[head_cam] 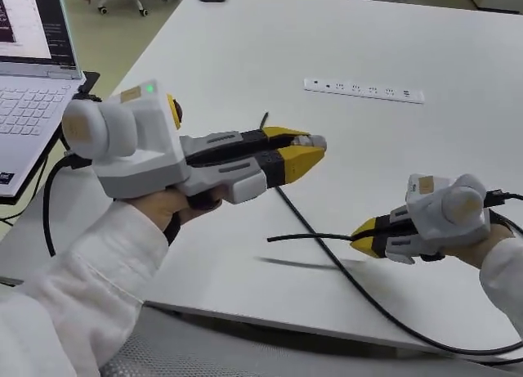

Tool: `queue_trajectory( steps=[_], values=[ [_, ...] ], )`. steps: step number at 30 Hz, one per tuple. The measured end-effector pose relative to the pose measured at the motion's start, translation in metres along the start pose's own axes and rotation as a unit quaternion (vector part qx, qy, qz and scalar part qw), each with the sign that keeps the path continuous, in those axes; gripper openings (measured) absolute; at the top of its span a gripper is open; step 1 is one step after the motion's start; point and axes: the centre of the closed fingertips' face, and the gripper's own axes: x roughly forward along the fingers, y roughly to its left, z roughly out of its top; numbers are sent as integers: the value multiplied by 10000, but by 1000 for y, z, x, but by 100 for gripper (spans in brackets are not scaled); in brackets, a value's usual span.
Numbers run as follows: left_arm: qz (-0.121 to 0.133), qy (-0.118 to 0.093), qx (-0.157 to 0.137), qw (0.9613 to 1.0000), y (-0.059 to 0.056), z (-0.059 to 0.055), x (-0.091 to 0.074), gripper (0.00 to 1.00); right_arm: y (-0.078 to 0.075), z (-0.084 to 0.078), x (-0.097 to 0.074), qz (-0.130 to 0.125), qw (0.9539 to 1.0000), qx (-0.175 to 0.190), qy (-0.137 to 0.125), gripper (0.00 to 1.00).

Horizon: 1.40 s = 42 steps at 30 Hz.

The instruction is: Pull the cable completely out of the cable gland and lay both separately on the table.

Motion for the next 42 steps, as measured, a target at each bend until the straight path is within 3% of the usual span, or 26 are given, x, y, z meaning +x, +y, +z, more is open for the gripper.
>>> queue_trajectory(
  steps=[7, 15, 26, 28, 29, 31, 36, 42],
  values=[
    [9, 114, -56, 9999, 1, -6, 3, 17, 10, -7, 11, 106, 9995, -86, 274, 4],
    [16, 255, -41, 9997, 1, -12, 4, 17, -1, -22, 24, 144, 9988, -67, 456, 4],
    [161, 373, -52, 9992, 6, -18, 4, 17, -5, -22, 28, 70, 9991, 158, 394, 7],
    [203, 451, -111, 9987, 8, -23, 4, 17, -3, -20, 25, 143, 9975, 608, 332, 8],
    [253, 506, -157, 9983, 10, -26, 4, 17, -4, -17, 23, 147, 9974, 659, 260, 9],
    [456, 815, -354, 9950, 18, -41, 0, 17, -8, -10, 16, 51, 9976, 677, 135, 12],
    [503, 1038, -443, 9923, 28, -54, 2, 17, -8, 16, -7, -56, 9966, 762, -312, 23],
    [442, 1295, -258, 9903, 43, -68, 6, 17, 3, 34, -41, -101, 9964, 695, -474, 30]
  ],
)
